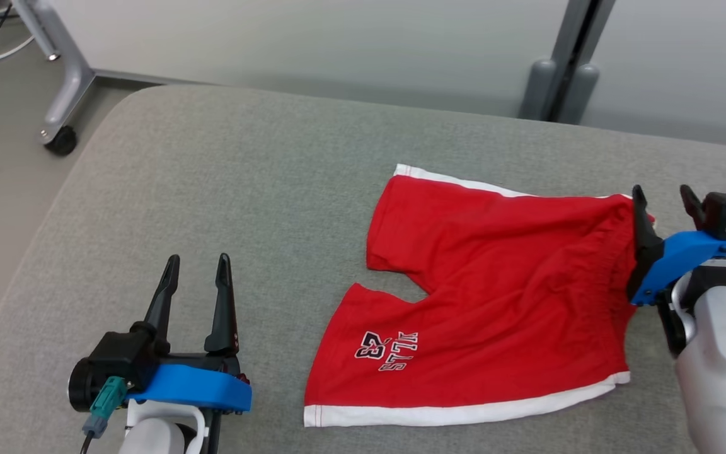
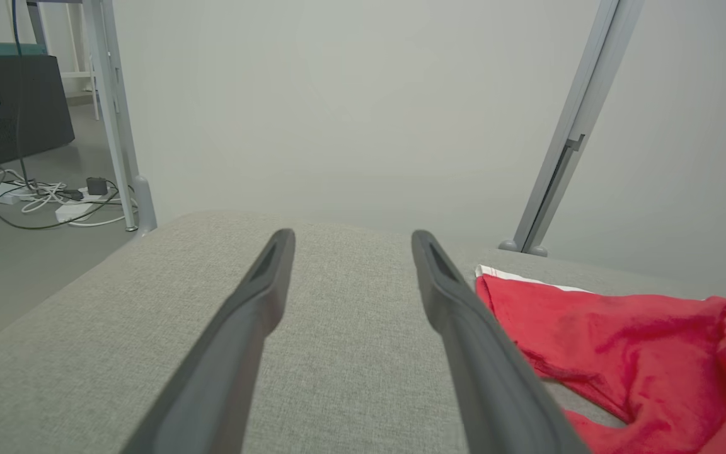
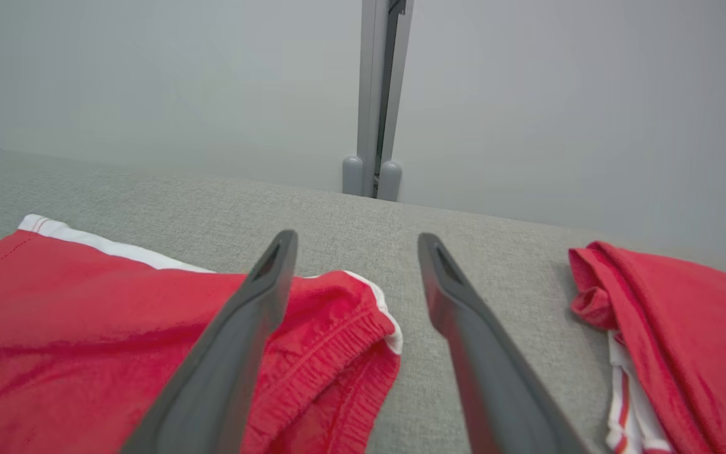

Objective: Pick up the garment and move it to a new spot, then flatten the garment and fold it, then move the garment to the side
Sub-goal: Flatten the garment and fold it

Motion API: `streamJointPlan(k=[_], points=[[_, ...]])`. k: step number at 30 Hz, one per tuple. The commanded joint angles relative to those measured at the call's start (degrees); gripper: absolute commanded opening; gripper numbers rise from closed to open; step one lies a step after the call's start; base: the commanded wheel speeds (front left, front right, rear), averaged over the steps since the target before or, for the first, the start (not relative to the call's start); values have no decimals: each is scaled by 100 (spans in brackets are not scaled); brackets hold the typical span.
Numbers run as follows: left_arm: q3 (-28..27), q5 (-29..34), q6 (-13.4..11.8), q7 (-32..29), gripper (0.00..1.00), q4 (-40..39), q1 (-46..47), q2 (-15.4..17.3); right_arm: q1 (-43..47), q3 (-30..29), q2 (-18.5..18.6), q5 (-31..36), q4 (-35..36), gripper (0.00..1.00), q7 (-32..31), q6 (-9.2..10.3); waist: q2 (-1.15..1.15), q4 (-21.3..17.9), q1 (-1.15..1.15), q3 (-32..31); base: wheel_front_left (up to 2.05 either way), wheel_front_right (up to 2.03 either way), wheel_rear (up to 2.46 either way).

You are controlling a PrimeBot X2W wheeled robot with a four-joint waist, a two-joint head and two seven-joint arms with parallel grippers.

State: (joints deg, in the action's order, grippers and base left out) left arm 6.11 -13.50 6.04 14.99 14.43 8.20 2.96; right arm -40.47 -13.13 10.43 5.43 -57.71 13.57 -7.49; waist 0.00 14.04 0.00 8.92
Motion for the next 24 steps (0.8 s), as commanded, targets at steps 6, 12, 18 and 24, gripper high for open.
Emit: streamJointPlan(k=[6,12,18,24], points=[[-233,121,-29,26,100,-58,-217,-10,576,407,-265,-384,781,100,162,-1,0,-378,0,-296,0,0,0],[-405,217,-6,26,100,-96,-402,-8,1581,775,-465,-853,2177,100,164,-1,0,-619,0,-443,0,0,0],[-459,282,21,26,100,-100,-517,-7,2577,907,-623,-1047,3262,100,166,-1,0,-737,0,-527,0,0,0],[-463,311,31,26,100,-111,-561,-8,3402,892,-724,-1041,4238,100,-33,-1,0,-792,0,-574,0,0,0]])
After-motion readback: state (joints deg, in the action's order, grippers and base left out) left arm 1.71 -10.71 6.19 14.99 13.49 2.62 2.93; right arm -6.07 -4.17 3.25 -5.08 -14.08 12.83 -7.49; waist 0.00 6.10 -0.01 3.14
